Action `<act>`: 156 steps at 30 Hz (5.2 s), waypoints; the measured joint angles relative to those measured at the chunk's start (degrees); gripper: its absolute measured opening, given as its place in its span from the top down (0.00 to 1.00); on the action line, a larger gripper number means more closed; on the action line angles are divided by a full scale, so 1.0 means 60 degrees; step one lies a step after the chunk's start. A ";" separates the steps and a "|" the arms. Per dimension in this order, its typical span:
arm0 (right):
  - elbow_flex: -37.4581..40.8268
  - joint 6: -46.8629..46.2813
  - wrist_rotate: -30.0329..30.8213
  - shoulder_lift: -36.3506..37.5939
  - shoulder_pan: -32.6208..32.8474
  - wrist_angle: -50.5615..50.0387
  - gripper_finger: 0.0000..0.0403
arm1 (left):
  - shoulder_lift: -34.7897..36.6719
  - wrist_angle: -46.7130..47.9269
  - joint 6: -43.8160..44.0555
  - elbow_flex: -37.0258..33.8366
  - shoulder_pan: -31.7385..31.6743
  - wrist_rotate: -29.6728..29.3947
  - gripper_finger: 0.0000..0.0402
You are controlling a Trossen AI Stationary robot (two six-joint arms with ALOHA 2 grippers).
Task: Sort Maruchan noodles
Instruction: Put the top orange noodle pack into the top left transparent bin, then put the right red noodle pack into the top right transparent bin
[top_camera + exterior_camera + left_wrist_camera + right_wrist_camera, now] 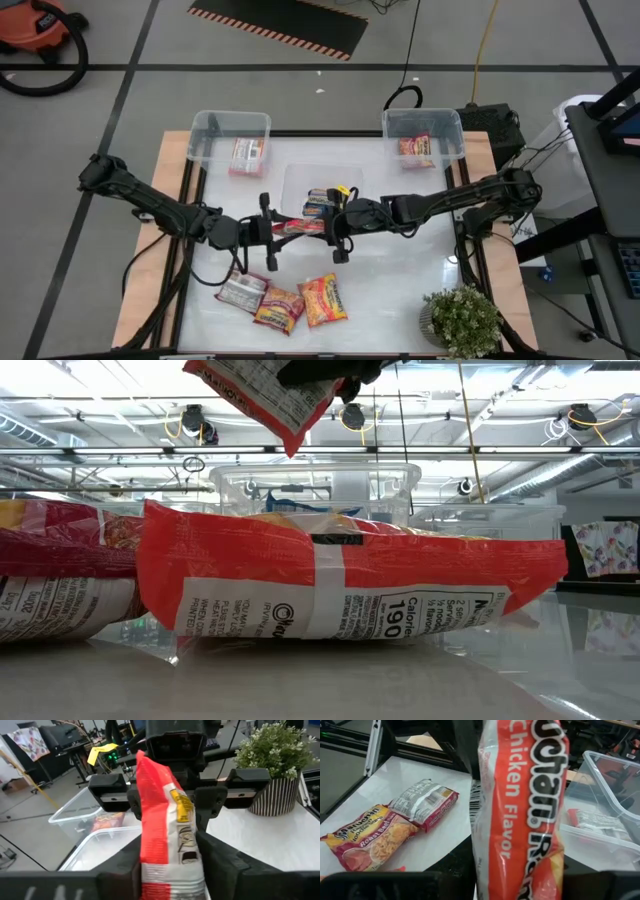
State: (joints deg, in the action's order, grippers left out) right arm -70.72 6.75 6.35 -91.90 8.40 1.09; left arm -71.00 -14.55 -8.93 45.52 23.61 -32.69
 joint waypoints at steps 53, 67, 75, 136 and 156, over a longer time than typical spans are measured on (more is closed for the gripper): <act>0.0016 -0.1294 0.4061 0.2706 0.0775 -0.3942 0.30 | 0.1768 0.3044 -0.2843 -0.0018 -0.0048 -0.2323 0.70; 0.1575 -0.0652 0.5005 0.3987 0.0752 -0.2924 0.30 | 0.2354 0.5939 -0.2177 -0.0007 -0.3069 -0.5561 0.70; 0.1834 -0.0229 0.4972 0.4172 0.0718 -0.1984 0.30 | 0.2335 0.7207 -0.1668 -0.0007 -0.5648 -0.4830 0.70; 0.2171 -0.0448 0.4900 0.4156 0.0539 -0.0719 0.30 | 0.5991 0.8475 0.2006 0.0004 -0.5268 0.0292 0.44; 0.2193 -0.1742 0.4561 0.3179 0.0555 0.0080 0.30 | 0.4926 0.7451 0.4237 -0.0011 -0.0717 0.1706 0.44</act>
State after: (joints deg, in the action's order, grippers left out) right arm -57.56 -3.71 33.71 -72.82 11.73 1.57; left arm -41.45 30.16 16.49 45.45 19.31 -22.46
